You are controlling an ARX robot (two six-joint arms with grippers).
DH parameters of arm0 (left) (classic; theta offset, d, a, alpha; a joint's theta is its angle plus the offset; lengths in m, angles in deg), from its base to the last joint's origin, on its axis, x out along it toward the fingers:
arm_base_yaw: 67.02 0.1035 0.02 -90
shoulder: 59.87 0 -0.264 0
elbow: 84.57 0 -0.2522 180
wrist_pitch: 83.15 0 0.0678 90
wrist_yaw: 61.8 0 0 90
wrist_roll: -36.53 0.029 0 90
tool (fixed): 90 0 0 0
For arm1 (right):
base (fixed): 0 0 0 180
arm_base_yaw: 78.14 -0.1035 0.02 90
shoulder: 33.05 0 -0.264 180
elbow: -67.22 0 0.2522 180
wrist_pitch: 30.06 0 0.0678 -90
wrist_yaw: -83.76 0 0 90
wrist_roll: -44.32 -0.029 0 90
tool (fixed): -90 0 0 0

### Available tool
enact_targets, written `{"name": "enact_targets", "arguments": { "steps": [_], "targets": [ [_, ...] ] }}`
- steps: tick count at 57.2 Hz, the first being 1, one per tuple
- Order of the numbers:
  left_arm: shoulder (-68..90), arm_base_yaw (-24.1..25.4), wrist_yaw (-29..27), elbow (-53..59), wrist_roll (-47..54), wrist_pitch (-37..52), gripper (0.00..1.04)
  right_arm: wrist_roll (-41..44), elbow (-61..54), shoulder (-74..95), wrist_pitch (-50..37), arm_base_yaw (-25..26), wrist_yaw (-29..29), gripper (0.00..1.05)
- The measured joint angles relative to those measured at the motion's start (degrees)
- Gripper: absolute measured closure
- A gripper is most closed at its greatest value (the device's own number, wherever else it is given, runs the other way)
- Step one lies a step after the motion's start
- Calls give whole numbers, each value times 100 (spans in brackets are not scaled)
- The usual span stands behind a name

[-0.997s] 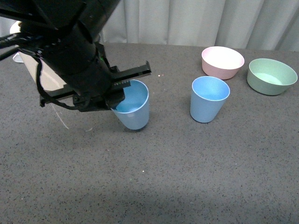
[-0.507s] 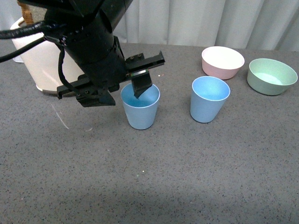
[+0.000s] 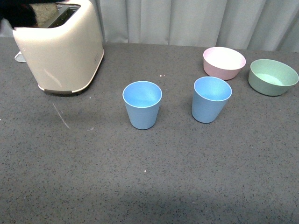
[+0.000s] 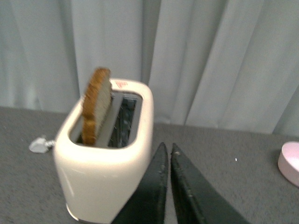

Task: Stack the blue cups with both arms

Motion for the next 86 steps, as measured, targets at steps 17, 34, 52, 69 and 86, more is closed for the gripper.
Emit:
{"name": "enact_targets", "arguments": {
  "steps": [17, 34, 52, 69, 86],
  "targets": [
    [-1366, 533, 592, 1390, 155, -140, 101, 0, 0, 0, 0, 0, 4, 10],
    [-3005, 986, 1029, 2245, 188, -949, 101, 0, 0, 0, 0, 0, 4, 10],
    [-4457, 1547, 1539, 2618, 195, -2024, 101, 0, 0, 0, 0, 0, 4, 10],
    [-5663, 1550, 1569, 2706, 195, -3058, 101, 0, 0, 0, 0, 0, 4, 10],
    [-6688, 1550, 1569, 2708, 195, -3995, 101, 0, 0, 0, 0, 0, 4, 10]
  ]
}}
